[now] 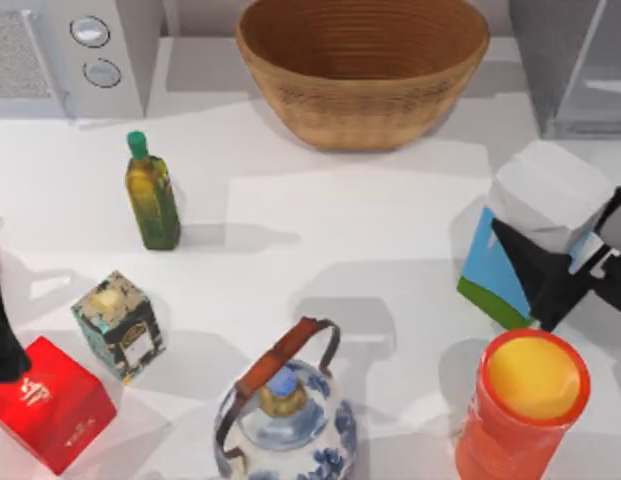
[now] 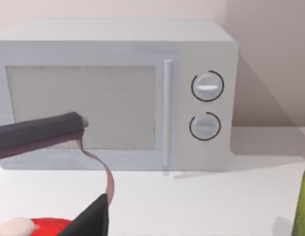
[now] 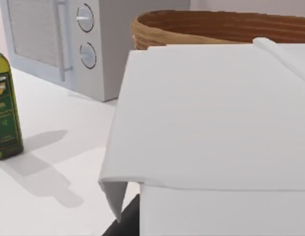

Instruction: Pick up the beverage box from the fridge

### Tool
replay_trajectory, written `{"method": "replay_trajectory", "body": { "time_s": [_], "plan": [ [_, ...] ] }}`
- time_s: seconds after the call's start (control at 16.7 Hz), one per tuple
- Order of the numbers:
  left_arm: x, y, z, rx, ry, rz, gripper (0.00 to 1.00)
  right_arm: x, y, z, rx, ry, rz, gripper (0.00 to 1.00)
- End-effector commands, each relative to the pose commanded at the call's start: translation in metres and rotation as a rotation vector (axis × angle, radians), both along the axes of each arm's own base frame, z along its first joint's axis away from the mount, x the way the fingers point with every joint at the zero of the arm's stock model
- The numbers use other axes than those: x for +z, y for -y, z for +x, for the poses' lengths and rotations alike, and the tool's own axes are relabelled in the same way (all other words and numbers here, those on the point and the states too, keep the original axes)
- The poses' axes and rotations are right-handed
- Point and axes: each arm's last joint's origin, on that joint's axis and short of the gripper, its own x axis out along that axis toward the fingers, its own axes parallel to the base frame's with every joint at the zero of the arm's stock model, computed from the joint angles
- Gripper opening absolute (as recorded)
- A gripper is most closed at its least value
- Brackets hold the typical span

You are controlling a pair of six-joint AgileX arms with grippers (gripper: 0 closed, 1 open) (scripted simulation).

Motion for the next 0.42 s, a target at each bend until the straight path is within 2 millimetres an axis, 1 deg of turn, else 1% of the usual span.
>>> {"method": "replay_trajectory", "body": {
  "time_s": [0.06,0.12,0.42],
  "plan": [
    [0.0,0.0,0.0,0.0,0.0,0.0,1.0,0.0,0.0,0.0,0.0,0.0,0.0,0.98],
    [0.0,0.0,0.0,0.0,0.0,0.0,1.0,0.0,0.0,0.0,0.0,0.0,0.0,1.0],
    [0.0,0.0,0.0,0.0,0.0,0.0,1.0,0.0,0.0,0.0,0.0,0.0,0.0,1.0]
  ]
}}
